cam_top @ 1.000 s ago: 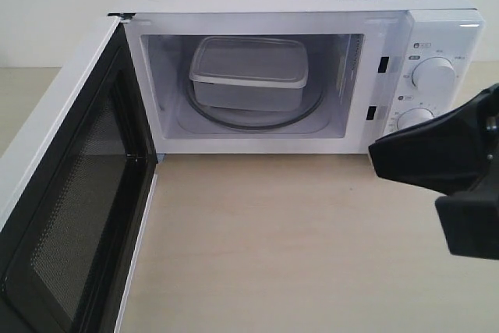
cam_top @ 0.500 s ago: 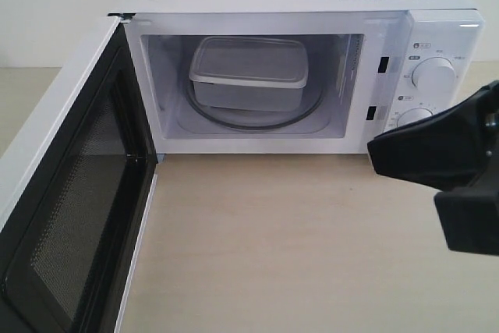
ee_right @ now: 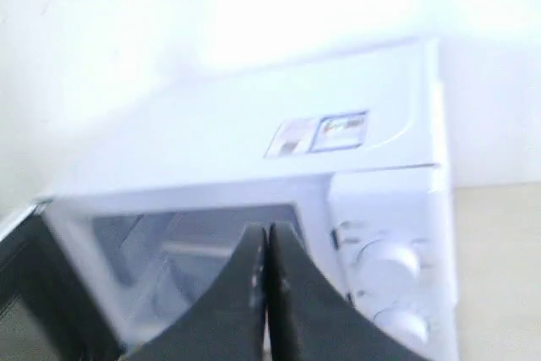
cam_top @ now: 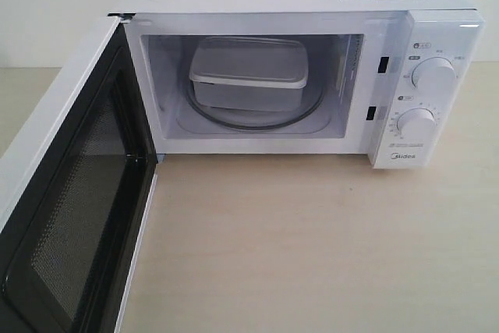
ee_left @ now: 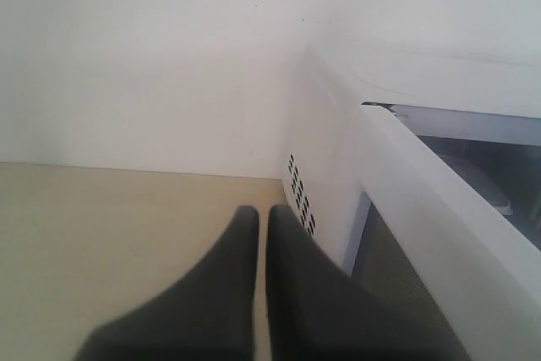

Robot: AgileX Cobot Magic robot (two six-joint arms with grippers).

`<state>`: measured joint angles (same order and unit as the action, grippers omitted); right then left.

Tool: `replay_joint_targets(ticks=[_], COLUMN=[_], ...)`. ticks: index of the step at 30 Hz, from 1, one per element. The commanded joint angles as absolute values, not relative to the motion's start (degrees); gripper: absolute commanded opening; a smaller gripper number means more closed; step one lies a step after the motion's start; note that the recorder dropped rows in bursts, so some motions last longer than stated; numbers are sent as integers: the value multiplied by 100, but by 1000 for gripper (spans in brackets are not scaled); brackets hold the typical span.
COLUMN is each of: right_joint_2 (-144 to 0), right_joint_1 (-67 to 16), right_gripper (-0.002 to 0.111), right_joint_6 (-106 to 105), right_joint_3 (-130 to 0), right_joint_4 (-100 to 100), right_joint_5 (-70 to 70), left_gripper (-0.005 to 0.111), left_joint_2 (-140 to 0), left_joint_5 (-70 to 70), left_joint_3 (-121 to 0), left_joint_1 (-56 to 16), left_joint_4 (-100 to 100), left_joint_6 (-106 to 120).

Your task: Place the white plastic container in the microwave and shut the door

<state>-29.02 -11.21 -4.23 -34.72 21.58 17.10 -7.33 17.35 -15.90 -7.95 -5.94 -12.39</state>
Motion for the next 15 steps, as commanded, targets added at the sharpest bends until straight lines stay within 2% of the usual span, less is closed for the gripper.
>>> replay_joint_targets(ticks=[1, 8, 15], right_joint_2=[-1825, -500, -322], right_joint_1=[-342, -124, -124], right_gripper=[0, 0, 0], right_joint_6=[-677, -1495, -1645], right_joint_3=[-2637, -1686, -729], right_joint_4=[2346, 2253, 2277], right_joint_5=[1165, 1049, 570], left_gripper=[4, 4, 4], left_joint_2=[-726, -726, -726], left_joint_5=[1662, 1662, 1662], left_joint_3=[-1569, -1569, -1569], left_joint_1=[-791, -791, -791], left_joint_4=[-605, -605, -605], left_joint_6=[-1236, -1236, -1236])
